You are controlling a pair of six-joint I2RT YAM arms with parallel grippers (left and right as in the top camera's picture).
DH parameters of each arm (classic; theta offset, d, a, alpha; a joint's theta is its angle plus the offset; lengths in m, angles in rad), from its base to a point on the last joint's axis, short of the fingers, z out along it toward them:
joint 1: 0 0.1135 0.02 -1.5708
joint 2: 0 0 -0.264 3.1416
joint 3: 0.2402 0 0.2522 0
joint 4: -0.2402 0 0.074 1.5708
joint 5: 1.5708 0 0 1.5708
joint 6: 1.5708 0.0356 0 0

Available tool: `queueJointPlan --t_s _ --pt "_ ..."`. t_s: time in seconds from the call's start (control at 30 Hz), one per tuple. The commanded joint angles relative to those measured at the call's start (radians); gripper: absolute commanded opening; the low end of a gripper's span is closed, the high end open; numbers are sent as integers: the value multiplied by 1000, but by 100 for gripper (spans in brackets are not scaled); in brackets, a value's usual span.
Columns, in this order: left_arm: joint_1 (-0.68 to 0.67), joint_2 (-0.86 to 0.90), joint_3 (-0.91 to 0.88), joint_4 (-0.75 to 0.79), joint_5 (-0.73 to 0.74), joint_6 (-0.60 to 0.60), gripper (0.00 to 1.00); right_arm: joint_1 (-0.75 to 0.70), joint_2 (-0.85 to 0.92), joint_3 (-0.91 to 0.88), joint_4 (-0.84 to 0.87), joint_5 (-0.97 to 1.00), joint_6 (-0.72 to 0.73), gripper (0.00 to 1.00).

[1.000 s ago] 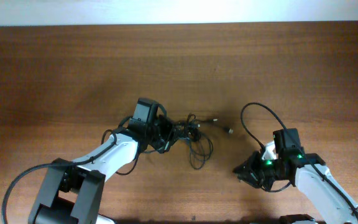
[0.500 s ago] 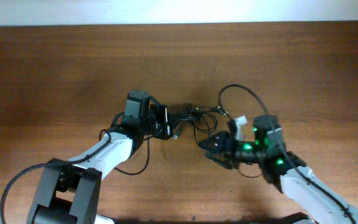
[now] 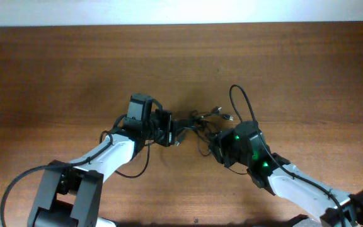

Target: Untangle cables

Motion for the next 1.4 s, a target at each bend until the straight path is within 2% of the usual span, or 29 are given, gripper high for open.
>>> queueJointPlan --t_s 0.0,0.07,0.1,0.17,0.23,0.27,0.33,0.4,0.47,0.57,0.63,0.67,0.77,0.87,0.9,0.93,0.97,1.0,1.03,1.07,1.1,1.17,1.2,1.27,1.33,1.37 --pt "-13 -19 5 2 92 -8 0 6 33 3 40 50 19 38" --pt "-14 -33 5 39 162 -28 0 6 49 3 37 59 18 30" --pt "-14 -50 5 65 206 -63 0 6 54 3 14 61 18 17" --pt "-6 -82 5 104 198 -72 0 4 54 3 -42 61 -17 4" --pt "34 -117 5 153 131 -61 0 -11 53 3 -119 61 -190 4" --pt "84 -137 5 174 96 -21 0 -45 50 3 -175 60 -297 4" --pt "183 -159 5 174 46 63 0 -124 19 3 -277 37 -421 4" --pt "298 -160 5 168 -11 91 0 -208 -48 3 -354 -11 -592 4" --pt "379 -161 5 166 -39 91 0 -267 -131 5 -355 -211 -802 4" --pt "399 -160 5 91 -67 91 0 -265 -253 5 -301 -481 -874 4" --pt "349 -160 5 15 -70 91 0 -231 -305 5 -262 -504 -873 4" --pt "308 -160 5 -19 -82 91 0 -203 -335 10 -263 -457 -865 5" --pt "188 -160 5 -115 -200 56 0 -157 -344 24 -269 -373 -834 36" --pt "94 -160 5 -287 -220 -127 0 -122 -335 26 -282 -288 -720 46" --pt "65 -160 5 -307 -236 -141 0 -116 -328 26 -293 -269 -687 49" --pt "40 -160 5 -307 -254 -140 6 -113 -322 26 -304 -256 -685 49" --pt "19 -160 5 -311 -279 -139 35 -113 -318 26 -314 -254 -685 50" --pt "5 -160 5 -316 -320 -106 56 -113 -316 26 -326 -253 -685 50" --pt "2 -160 5 -317 -394 -18 75 -113 -316 26 -342 -253 -685 50" --pt "3 -160 5 -317 -505 65 87 -113 -316 26 -368 -253 -686 50" --pt "3 -160 5 -317 -607 97 89 -113 -316 26 -391 -252 -686 50" --pt "4 -160 5 -288 -776 97 79 -113 -316 26 -420 -252 -689 50" --pt "4 -160 5 -234 -797 94 78 -113 -316 26 -428 -252 -689 49" --pt "5 -160 5 -127 -797 83 70 -113 -316 26 -429 -253 -689 49" --pt "27 -160 5 14 -792 84 50 -113 -316 26 -453 -251 -690 49" --pt "40 -160 5 68 -764 87 44 -113 -316 26 -479 -241 -690 49"
